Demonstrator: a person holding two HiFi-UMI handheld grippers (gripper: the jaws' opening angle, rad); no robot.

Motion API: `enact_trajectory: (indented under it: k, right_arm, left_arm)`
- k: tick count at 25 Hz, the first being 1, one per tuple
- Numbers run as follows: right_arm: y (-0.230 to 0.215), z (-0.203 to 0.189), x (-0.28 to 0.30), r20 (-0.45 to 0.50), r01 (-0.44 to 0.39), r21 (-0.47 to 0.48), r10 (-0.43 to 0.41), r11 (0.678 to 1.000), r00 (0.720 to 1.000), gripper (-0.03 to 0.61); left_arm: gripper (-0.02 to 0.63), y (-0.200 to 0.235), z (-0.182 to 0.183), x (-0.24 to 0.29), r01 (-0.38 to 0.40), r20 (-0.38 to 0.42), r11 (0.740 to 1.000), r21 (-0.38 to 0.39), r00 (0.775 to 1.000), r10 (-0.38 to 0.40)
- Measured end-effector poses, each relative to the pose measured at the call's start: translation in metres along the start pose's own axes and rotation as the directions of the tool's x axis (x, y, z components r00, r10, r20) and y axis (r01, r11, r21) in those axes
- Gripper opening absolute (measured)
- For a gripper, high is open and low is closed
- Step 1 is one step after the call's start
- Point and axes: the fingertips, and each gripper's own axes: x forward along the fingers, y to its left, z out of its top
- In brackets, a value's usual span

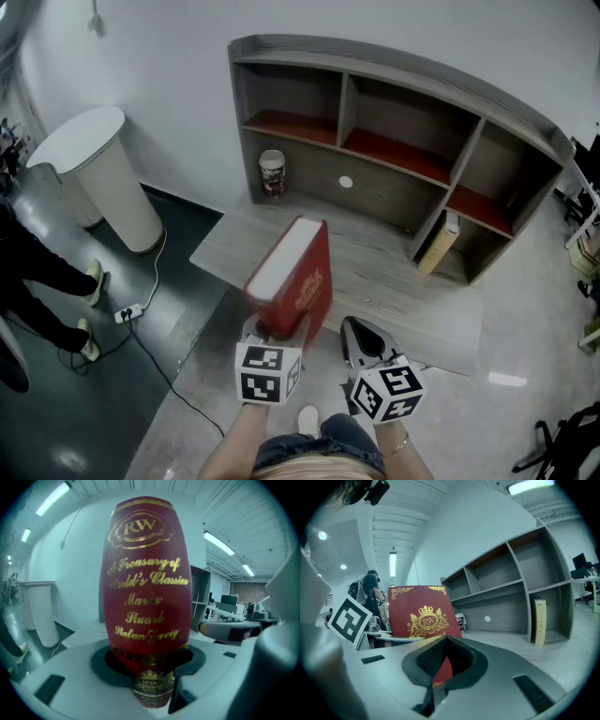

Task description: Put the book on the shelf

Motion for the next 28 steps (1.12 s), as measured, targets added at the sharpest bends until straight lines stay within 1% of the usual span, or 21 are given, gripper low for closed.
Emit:
enact_trajectory:
  k: [6, 12, 15, 22, 28]
  right_arm:
    - [-0.002, 0.008, 0.022, -0.002, -0.005, -0.009, 0.005, 1.000, 1.000, 0.009]
    - [-0.015, 0.015, 0.052, -0.010, 0.000, -0.004, 0.000, 1.000, 1.000, 0.009]
    - [-0.019, 0.020, 0.072, -0.008, -0.009, -0.002, 0.009, 1.000, 1.000, 0.009]
    - [-0.031, 0.028, 0.131, -0.023, -0.022, -0.001, 0.022, 1.000, 0.999, 0.009]
    - [-0.048, 0.033, 0.181, -0.037, -0.036, -0.002, 0.036, 0.999, 0.999, 0.009]
  left_arm:
    - [0.218, 0.023, 0.009, 0.014, -0.038, -0.003, 0.999, 0.019, 0.999, 0.039]
    - [0.218, 0.050, 0.018, 0.040, -0.068, -0.010, 0.998, 0.004, 0.998, 0.068]
    - [0.218, 0.062, 0.025, 0.055, -0.078, -0.012, 0.997, 0.011, 0.997, 0.078]
    - [0.218, 0.094, 0.042, 0.112, -0.073, -0.027, 0.997, 0.013, 0.997, 0.074]
    - [0.218, 0.120, 0.051, 0.166, -0.091, -0.054, 0.995, 0.034, 0.994, 0.092]
